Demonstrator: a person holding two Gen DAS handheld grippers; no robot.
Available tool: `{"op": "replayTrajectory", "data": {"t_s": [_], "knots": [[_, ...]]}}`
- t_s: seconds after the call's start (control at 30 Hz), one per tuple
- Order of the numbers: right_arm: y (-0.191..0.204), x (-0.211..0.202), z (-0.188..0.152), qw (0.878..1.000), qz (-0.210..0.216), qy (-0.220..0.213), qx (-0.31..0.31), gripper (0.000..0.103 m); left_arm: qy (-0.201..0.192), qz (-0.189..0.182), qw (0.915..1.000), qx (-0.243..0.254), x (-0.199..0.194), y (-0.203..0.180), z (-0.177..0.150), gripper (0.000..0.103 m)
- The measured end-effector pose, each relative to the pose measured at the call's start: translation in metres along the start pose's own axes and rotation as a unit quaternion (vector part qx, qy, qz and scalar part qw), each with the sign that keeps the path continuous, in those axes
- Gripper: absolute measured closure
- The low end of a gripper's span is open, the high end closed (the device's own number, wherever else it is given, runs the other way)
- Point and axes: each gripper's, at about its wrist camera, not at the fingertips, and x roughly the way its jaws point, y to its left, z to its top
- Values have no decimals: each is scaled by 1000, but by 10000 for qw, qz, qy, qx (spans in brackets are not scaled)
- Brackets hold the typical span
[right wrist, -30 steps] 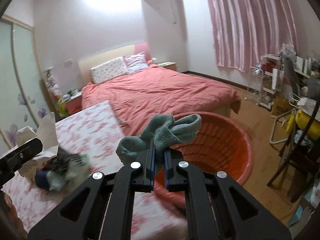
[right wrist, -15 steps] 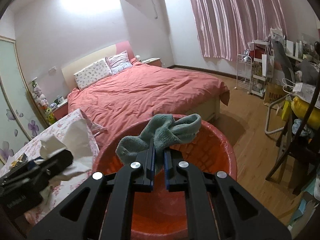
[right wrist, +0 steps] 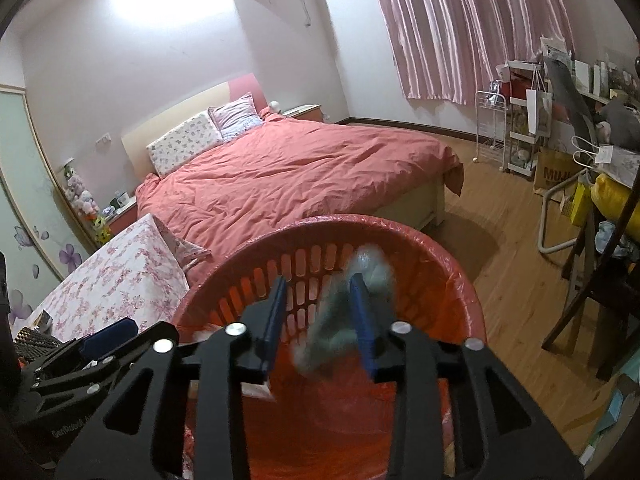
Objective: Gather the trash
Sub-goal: 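Carry tissue and sock over the orange basket and open both tools, then grasp the black checkered mesh with the right tool while the left tool returns to the bed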
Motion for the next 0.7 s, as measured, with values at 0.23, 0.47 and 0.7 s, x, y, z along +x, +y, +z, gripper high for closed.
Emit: {"op": "replayTrajectory", "data": {"t_s": [0.23,0.47,0.7], "knots": [[6,-9,5,10000,-41,-9,-57,65,-22,199,9997,-133,-23,15,-5,26],[41,-28,1,9989,352,9,-307,65,-261,533,9978,-298,-79,39,-17,26],[105,-48,-17,9890,1220,225,-804,65,-602,1031,9907,-648,-153,83,-40,25]]}}
